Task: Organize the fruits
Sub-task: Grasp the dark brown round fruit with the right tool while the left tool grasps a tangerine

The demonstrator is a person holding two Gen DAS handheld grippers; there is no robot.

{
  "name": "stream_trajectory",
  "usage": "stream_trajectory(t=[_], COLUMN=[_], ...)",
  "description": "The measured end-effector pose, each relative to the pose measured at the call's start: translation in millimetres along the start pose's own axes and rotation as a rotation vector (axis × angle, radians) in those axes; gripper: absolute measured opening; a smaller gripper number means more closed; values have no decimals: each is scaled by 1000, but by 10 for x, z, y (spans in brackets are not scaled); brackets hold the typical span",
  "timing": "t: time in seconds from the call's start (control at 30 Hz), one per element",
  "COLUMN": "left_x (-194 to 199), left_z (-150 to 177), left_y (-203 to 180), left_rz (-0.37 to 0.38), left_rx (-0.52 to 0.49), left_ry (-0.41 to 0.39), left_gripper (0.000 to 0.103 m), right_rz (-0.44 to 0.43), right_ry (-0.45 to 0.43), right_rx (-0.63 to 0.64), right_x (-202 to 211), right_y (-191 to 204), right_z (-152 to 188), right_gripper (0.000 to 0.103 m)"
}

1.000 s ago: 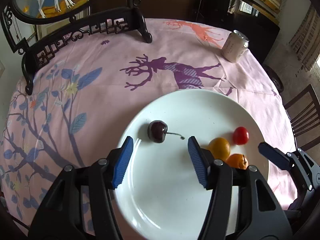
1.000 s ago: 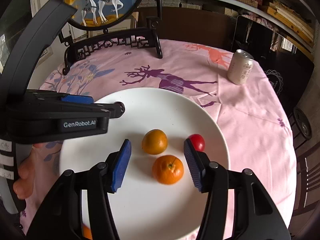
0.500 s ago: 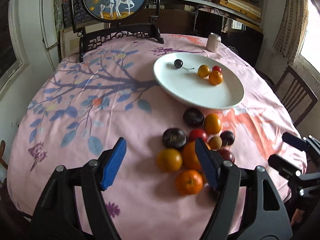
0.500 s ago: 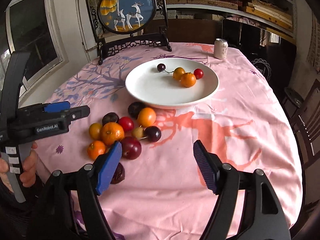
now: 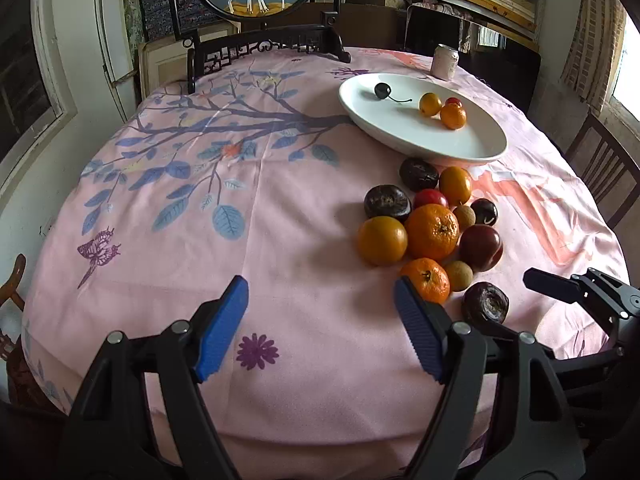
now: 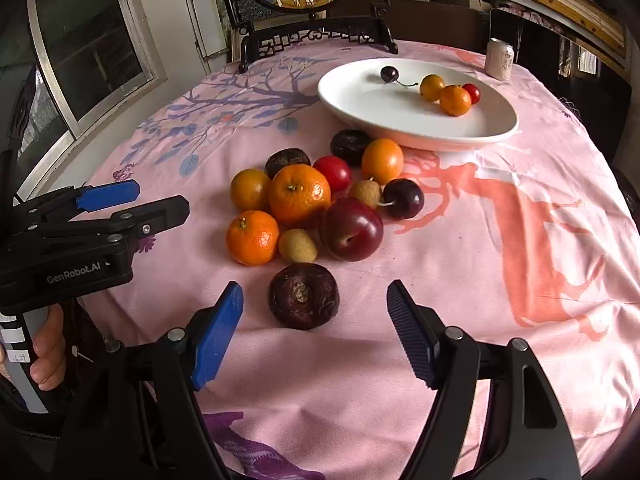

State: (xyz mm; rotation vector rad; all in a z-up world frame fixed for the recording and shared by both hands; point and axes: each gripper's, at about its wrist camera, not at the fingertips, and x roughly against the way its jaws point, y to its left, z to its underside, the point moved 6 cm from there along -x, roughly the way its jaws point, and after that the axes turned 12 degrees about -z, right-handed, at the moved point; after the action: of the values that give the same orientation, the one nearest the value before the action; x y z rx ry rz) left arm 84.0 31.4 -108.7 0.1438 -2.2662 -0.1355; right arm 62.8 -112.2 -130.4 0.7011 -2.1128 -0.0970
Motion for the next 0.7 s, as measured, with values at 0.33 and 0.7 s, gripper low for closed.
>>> stream_trajectory(t=[0.33, 0.7], left_x=[-83, -233], left_z=[88, 97], left_y=[-131, -608], left_rz=[15, 44], left_rx=[-26, -101], left_ry=[37, 38], left_gripper=[77, 77], right_rz=[14, 96], right_ry=[-3, -152], right_rx=[12, -123], right_x=[-26, 671], right_y=[-45, -558], right_z=[92, 137], right_gripper=[39, 40])
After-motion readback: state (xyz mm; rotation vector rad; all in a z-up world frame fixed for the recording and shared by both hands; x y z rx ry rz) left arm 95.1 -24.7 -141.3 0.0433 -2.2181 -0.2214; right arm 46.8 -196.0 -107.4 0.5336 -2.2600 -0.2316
